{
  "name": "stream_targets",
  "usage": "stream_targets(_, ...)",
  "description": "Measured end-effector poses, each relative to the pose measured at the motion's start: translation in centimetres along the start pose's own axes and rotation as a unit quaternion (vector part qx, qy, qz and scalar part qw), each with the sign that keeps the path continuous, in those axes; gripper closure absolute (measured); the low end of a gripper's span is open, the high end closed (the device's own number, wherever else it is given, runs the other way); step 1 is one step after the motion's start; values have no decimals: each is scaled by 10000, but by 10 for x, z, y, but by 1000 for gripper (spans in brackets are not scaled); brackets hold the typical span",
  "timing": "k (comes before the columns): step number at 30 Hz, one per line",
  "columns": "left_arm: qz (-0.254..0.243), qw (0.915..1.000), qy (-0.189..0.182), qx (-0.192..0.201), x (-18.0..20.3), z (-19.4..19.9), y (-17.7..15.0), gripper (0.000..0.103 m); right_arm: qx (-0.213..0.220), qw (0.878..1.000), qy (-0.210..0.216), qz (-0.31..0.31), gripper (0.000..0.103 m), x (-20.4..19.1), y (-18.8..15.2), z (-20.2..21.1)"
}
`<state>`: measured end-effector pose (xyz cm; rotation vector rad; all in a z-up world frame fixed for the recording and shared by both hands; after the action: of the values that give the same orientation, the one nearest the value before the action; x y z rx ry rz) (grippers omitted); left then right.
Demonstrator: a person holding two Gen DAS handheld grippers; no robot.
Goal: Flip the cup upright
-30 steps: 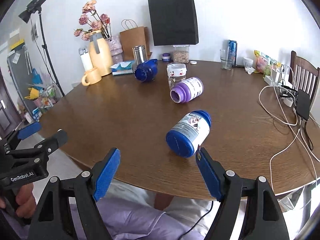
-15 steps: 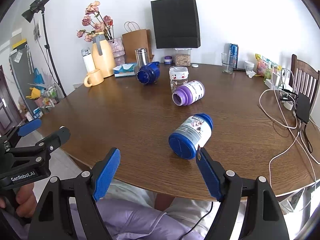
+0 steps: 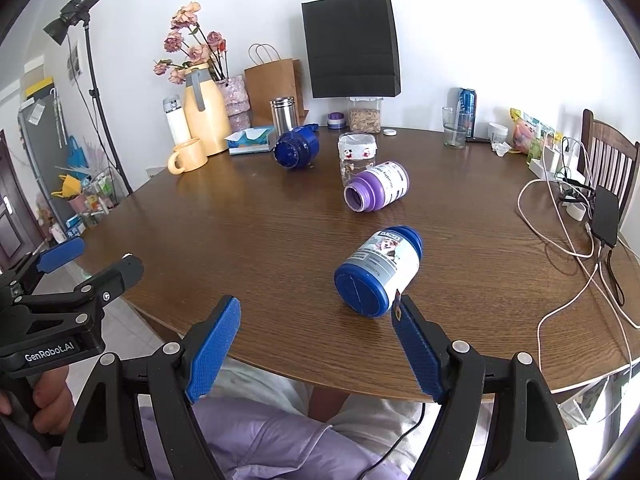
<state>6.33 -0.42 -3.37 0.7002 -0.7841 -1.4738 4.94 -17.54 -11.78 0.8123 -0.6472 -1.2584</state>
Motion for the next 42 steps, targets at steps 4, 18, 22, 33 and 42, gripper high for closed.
stream_targets(4, -9, 10000, -6, -26, 1, 0, -1, 0, -8, 10000, -10, -7, 21, 1, 0, 0)
stream_targets(18, -16, 10000, 16, -71, -1, -1, -3, 0, -47, 10000, 17, 55, 21, -2, 0, -2)
stream_targets(22, -42, 10000, 5, -54, -2, -1, -2, 0, -42, 10000, 12, 60, 21, -2, -1, -2)
stream_targets(33, -67, 10000, 39, -4, 0, 1, 0, 0, -45, 10000, 11, 60, 21, -2, -1, -1)
stream_targets(42, -61, 10000, 50, -8, 1, 1, 0, 0, -49, 10000, 11, 58, 21, -2, -1, -1)
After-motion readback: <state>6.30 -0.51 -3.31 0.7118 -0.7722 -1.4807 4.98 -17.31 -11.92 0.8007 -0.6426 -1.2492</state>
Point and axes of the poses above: each gripper's, at about its wrist camera, not at the fingertips, and z roughly against the way its jaws point, x to its right, y to its top, the point moved 10 cm from there along -z, roughly the way its jaws point, and after that the axes turned 4 degrees about z, right-handed, at the moved point
